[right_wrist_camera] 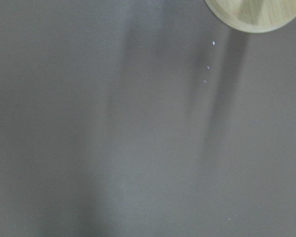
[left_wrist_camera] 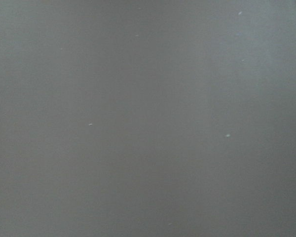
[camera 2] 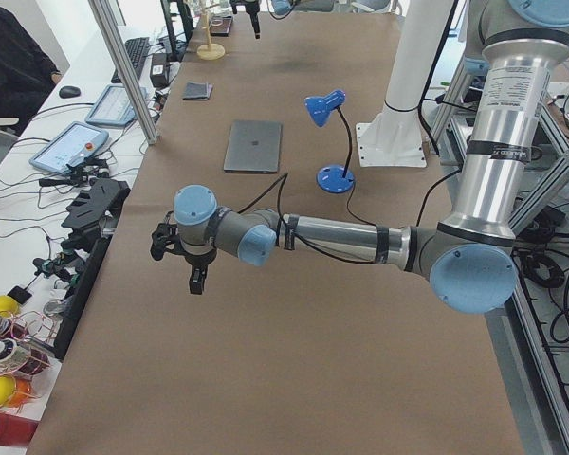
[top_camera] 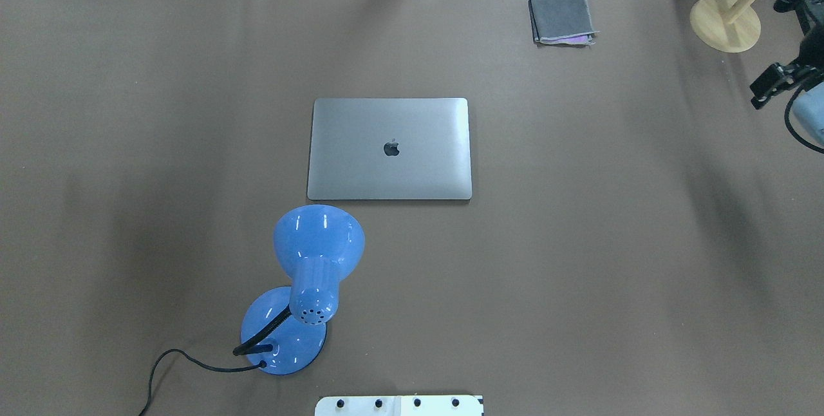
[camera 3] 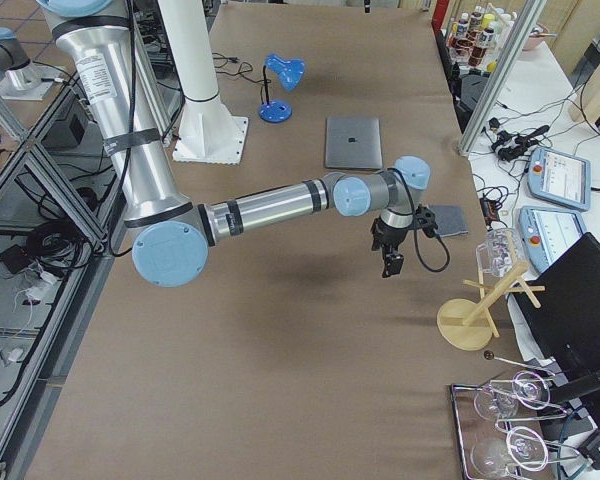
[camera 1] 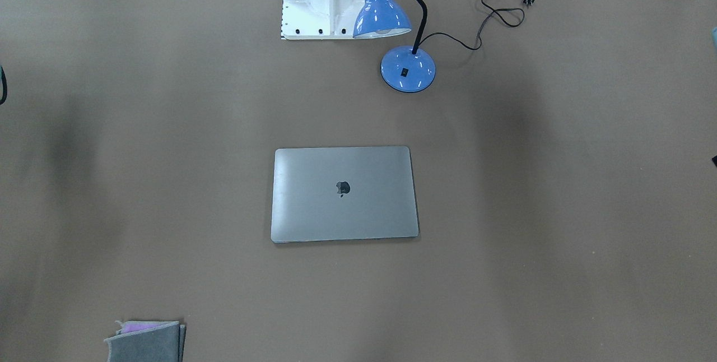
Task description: Close laptop
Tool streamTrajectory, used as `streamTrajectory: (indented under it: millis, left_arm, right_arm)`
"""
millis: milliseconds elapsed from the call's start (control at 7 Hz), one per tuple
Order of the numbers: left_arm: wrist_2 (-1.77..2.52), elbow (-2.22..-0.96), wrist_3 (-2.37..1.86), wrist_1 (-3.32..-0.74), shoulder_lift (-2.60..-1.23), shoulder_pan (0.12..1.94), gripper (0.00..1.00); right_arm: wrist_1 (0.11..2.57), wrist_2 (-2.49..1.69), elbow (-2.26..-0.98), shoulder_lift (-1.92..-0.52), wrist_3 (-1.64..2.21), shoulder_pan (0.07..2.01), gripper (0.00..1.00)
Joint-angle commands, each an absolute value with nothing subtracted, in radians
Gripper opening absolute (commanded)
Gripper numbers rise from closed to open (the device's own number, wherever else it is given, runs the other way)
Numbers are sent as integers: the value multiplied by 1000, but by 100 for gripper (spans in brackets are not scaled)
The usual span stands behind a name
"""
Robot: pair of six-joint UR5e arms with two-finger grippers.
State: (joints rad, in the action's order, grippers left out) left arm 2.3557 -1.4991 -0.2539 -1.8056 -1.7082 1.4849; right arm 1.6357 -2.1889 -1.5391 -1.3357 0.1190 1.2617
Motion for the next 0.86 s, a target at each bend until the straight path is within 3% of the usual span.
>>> streamTrajectory:
  millis: [0, 429, 714]
  left_arm:
    - [2356, -1497, -140, -1750, -1632, 1535, 98]
    - [2358, -1516, -155, -1738, -1620, 1542, 98]
    - [2358, -1519, -186, -1740, -1624, 1539, 98]
  right_arm:
    - [1521, -2254, -1536, -1464, 106, 1328, 100]
    - [1523, -2367, -1568, -1485, 106, 1423, 100]
    - [1697, -2365, -1690, -1480, 104, 1439, 100]
